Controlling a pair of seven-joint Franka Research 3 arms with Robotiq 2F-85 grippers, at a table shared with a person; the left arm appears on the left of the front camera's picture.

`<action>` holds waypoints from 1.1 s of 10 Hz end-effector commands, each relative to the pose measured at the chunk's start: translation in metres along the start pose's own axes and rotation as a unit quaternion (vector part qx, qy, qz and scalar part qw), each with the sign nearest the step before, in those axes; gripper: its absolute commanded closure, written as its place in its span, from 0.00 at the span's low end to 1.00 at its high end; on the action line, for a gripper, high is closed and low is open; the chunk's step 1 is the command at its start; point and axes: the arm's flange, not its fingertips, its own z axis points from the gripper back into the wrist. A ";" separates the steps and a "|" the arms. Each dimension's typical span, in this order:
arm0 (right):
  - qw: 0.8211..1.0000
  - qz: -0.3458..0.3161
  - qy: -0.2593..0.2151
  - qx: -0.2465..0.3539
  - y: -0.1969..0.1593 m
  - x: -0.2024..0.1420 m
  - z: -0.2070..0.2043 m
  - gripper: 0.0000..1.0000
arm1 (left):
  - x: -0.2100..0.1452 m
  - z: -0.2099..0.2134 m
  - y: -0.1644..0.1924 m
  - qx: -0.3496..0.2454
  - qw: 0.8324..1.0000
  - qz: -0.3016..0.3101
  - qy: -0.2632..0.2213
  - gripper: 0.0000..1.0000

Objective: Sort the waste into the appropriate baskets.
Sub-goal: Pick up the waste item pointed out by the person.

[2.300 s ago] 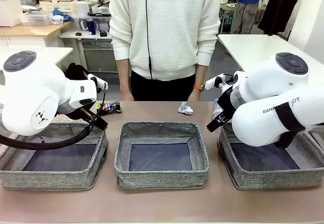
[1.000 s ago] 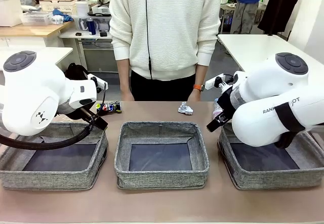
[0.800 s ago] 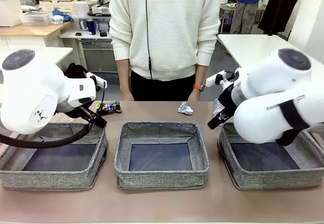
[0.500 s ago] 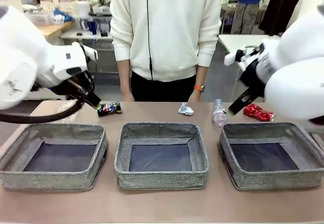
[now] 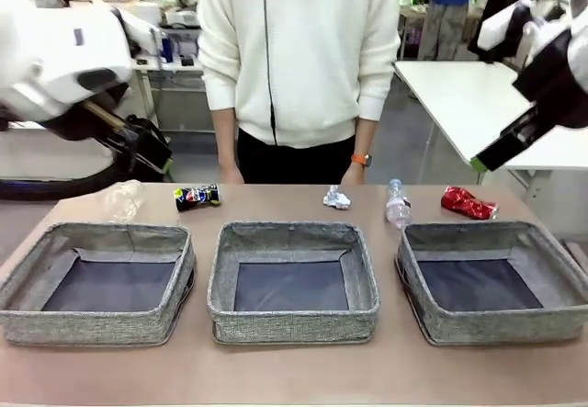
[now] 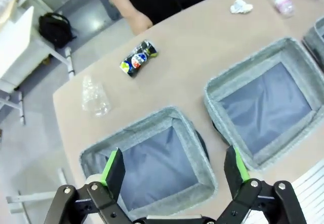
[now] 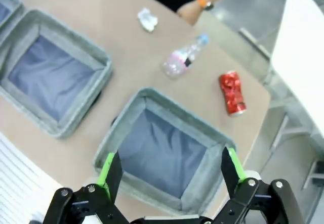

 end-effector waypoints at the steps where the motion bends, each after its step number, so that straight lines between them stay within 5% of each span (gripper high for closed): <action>1: 0.992 -0.079 0.024 0.097 -0.022 0.001 -0.017 0.00 | -0.011 0.026 0.012 -0.086 0.996 0.032 -0.003 0.00; 2: 0.961 -0.183 0.014 0.208 -0.044 -0.013 -0.014 0.00 | -0.031 0.028 0.036 -0.209 0.975 0.059 0.043 0.00; 3: 0.915 -0.259 0.042 0.307 -0.064 -0.031 -0.020 0.00 | -0.057 0.027 0.060 -0.295 0.950 0.095 0.037 0.00; 4: 0.866 -0.319 0.034 0.385 -0.085 -0.054 -0.031 0.00 | -0.091 0.026 0.089 -0.349 0.926 0.143 0.023 0.00; 6: 0.794 -0.408 -0.049 0.448 -0.124 -0.102 -0.028 0.00 | -0.149 0.020 0.124 -0.386 0.887 0.253 -0.034 0.00; 9: 0.716 -0.494 -0.166 0.464 -0.155 -0.157 -0.005 0.00 | -0.236 -0.020 0.136 -0.408 0.814 0.406 -0.075 0.00; 10: 0.713 -0.492 -0.169 0.470 -0.154 -0.156 0.001 0.00 | -0.248 -0.046 0.129 -0.437 0.790 0.425 -0.071 0.00; 11: 0.730 -0.480 -0.151 0.463 -0.149 -0.150 0.007 0.00 | -0.258 -0.069 0.124 -0.457 0.753 0.461 -0.105 0.00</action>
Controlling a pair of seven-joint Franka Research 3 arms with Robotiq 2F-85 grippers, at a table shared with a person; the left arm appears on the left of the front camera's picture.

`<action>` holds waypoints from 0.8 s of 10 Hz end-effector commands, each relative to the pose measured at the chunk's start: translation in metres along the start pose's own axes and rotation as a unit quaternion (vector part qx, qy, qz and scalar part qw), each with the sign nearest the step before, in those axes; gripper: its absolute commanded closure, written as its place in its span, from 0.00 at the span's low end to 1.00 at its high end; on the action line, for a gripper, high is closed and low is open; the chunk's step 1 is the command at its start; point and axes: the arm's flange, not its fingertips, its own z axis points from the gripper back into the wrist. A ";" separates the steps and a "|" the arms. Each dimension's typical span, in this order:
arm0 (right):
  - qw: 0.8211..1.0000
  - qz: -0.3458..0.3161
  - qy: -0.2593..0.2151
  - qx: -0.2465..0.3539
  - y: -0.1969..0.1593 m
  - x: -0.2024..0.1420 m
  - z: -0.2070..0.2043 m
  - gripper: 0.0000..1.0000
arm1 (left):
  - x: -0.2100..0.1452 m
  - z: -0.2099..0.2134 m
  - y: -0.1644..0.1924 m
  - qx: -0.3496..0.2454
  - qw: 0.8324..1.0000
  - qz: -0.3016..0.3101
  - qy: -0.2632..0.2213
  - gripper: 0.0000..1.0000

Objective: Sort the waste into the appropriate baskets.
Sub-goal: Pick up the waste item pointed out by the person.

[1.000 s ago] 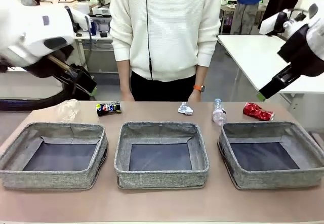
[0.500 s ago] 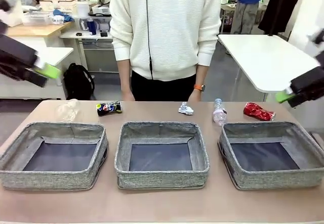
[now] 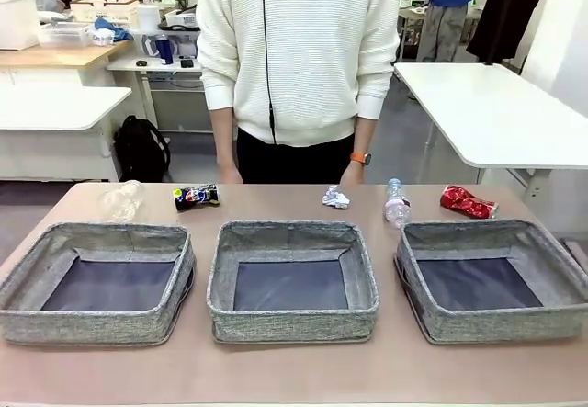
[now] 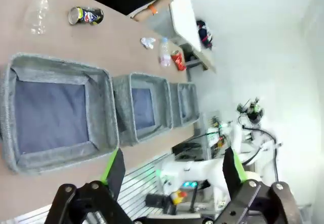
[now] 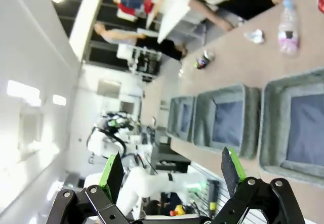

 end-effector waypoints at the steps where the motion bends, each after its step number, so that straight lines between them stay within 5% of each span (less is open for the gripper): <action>1: 0.999 0.043 0.009 -0.029 0.013 -0.014 -0.028 0.00 | -0.122 -0.127 0.080 -0.047 0.996 0.043 -0.062 0.00; 2: 1.000 0.000 0.000 0.000 0.000 0.000 0.000 0.00 | -0.116 -0.140 0.073 -0.015 0.996 0.074 -0.042 0.00; 3: 1.000 0.000 0.000 0.000 0.000 0.000 0.000 0.00 | 0.010 -0.001 0.029 -0.021 0.999 0.035 -0.024 0.00; 8: 1.000 0.000 0.000 0.000 0.000 0.000 0.000 0.00 | 0.010 -0.001 0.029 -0.021 0.999 0.035 -0.024 0.00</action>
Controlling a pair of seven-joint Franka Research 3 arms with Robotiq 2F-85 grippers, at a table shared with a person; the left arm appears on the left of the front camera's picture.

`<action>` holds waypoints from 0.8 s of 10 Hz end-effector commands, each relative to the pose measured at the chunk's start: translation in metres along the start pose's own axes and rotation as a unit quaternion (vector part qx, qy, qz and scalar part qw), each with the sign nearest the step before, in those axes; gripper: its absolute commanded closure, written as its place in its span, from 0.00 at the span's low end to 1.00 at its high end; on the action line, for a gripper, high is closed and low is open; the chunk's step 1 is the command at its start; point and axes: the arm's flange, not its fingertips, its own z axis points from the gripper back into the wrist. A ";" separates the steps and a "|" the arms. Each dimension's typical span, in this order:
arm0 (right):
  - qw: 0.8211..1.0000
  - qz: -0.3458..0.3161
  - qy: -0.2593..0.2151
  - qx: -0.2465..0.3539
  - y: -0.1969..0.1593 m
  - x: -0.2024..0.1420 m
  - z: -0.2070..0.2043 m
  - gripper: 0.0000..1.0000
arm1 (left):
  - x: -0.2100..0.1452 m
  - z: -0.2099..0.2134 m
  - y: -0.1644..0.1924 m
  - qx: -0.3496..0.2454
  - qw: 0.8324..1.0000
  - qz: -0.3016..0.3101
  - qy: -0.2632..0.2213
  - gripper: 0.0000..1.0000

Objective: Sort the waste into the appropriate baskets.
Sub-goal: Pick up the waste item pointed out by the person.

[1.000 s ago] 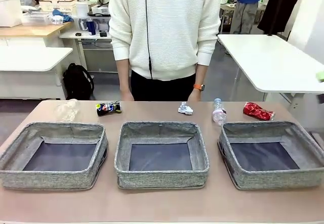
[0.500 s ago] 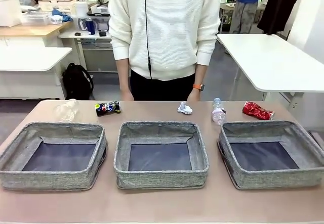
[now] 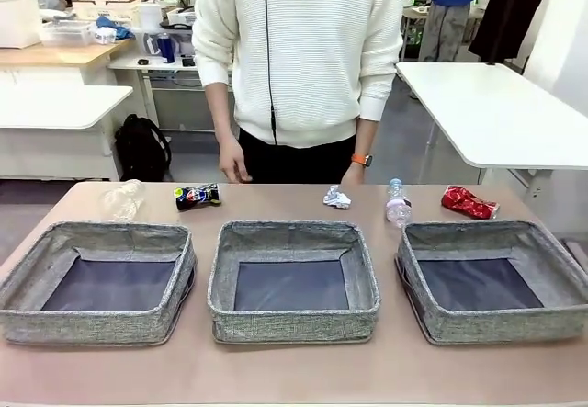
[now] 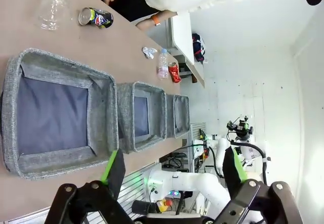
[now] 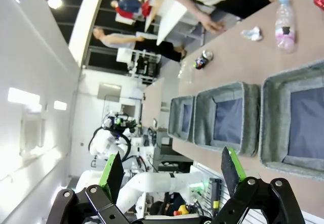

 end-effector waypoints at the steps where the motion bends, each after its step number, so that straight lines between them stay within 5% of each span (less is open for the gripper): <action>1: 1.000 0.015 -0.003 0.009 0.003 0.004 -0.001 0.00 | 0.002 -0.003 0.002 -0.011 1.000 -0.012 -0.004 0.00; 8: 1.000 0.015 -0.003 0.009 0.003 0.004 -0.001 0.00 | 0.002 -0.003 0.002 -0.011 1.000 -0.012 -0.004 0.00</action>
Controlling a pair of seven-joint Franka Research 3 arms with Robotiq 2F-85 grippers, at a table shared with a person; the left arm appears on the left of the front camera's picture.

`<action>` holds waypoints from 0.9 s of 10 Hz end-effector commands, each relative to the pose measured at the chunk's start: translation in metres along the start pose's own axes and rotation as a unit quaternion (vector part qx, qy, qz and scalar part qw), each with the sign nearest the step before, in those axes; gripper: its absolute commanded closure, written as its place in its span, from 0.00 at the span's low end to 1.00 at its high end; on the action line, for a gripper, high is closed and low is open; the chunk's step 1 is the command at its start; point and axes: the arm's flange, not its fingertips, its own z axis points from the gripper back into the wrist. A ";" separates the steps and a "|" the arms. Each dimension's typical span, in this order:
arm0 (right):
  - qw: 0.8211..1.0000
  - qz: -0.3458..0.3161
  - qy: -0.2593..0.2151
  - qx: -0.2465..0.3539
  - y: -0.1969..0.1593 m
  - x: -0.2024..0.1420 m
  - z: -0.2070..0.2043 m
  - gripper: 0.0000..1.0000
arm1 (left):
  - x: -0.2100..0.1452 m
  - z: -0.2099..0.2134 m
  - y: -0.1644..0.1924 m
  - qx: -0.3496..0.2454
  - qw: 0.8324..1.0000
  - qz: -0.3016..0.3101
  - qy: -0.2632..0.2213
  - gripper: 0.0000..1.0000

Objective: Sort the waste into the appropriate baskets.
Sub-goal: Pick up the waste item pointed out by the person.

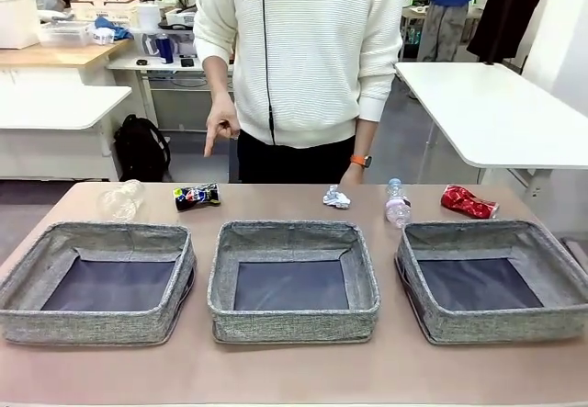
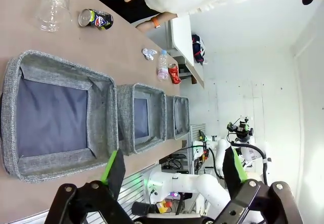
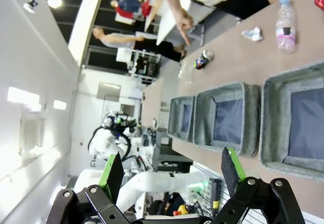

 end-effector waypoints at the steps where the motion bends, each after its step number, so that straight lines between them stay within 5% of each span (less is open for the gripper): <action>1: 1.000 0.013 -0.002 0.009 0.001 0.004 -0.001 0.00 | 0.000 -0.001 0.000 -0.009 1.000 -0.012 -0.001 0.00; 4: 1.000 0.013 -0.002 0.009 0.001 0.004 -0.001 0.00 | 0.000 0.000 0.000 -0.001 1.000 0.000 0.000 0.00; 5: 1.000 0.013 -0.002 0.009 0.001 0.004 -0.001 0.00 | 0.018 -0.021 -0.008 0.069 0.994 -0.009 0.081 0.00; 7: 1.000 0.013 -0.002 0.009 0.001 0.004 -0.001 0.00 | 0.074 -0.088 -0.022 0.253 0.939 -0.099 0.213 0.00; 9: 1.000 0.013 -0.002 0.009 0.001 0.004 -0.001 0.00 | 0.128 -0.158 -0.030 0.371 0.846 -0.231 0.307 0.00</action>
